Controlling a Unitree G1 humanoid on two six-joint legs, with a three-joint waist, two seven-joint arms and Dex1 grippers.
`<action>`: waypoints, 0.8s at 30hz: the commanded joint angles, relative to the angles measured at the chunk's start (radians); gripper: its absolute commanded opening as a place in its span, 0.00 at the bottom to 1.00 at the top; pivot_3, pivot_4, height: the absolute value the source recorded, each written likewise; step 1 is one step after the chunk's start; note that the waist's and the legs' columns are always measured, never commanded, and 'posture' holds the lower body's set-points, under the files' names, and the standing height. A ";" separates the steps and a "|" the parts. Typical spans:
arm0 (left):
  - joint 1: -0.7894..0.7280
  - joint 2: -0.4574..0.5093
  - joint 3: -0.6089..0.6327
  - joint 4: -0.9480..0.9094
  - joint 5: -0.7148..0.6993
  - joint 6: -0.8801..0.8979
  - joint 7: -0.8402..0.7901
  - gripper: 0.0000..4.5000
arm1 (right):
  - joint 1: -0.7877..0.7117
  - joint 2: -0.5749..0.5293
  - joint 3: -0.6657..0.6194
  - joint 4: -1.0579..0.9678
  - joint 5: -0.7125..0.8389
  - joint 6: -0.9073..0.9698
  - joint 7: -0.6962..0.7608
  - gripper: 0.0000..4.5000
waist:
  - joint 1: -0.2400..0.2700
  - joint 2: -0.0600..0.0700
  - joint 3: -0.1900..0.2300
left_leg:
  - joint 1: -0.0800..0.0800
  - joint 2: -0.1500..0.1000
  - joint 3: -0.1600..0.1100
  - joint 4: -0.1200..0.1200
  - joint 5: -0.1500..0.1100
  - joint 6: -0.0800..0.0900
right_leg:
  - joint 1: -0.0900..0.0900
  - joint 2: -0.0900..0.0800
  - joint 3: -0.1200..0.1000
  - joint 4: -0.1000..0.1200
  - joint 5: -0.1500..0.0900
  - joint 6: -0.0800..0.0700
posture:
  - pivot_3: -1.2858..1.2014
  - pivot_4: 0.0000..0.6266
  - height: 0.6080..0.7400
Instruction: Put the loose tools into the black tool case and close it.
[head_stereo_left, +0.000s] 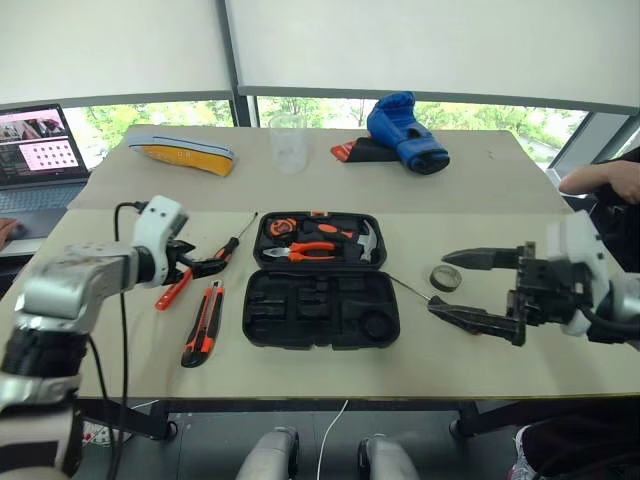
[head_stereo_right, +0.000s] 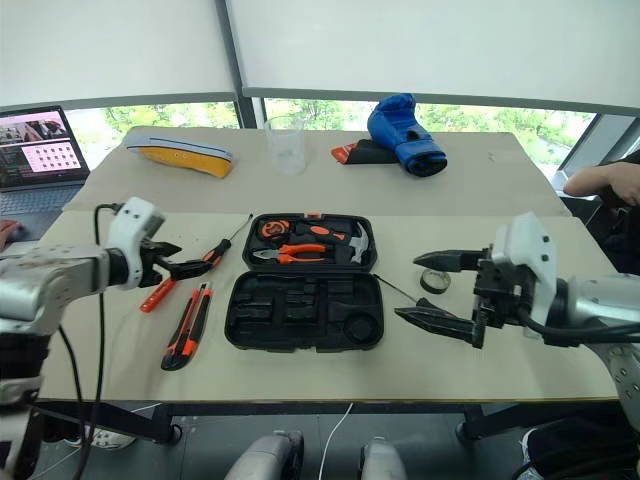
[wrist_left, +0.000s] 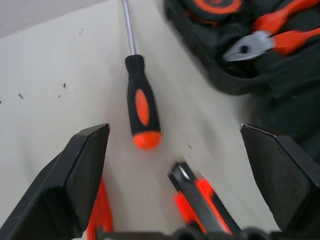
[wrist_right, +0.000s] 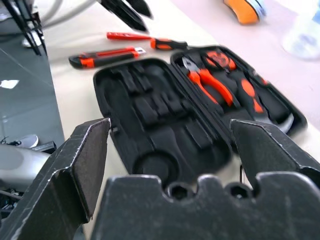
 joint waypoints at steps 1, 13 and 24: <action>-0.081 -0.054 -0.044 0.135 0.077 -0.063 0.004 1.00 | -0.040 0.018 0.036 -0.058 0.029 0.006 -0.031 0.99 | 0.001 -0.001 0.001 | -0.002 0.000 0.000 0.001 0.002 0.004 | -0.001 0.000 0.000 0.000 0.000 0.000 | 0.52 0.24 1.00; -0.200 -0.187 -0.076 0.488 0.228 -0.275 -0.008 0.59 | -0.055 0.058 0.074 -0.063 -0.014 -0.017 -0.088 1.00 | 0.010 -0.005 0.003 | -0.006 -0.001 -0.001 0.004 0.002 0.006 | -0.002 -0.002 -0.001 0.001 0.001 0.003 | 0.52 0.24 1.00; -0.250 -0.188 0.020 0.526 0.229 -0.378 -0.044 0.20 | 0.002 0.066 0.025 -0.056 -0.017 -0.016 -0.118 1.00 | 0.015 -0.006 0.003 | -0.007 -0.001 -0.001 0.008 0.000 0.002 | -0.001 -0.003 -0.003 0.001 0.008 0.004 | 0.52 0.24 1.00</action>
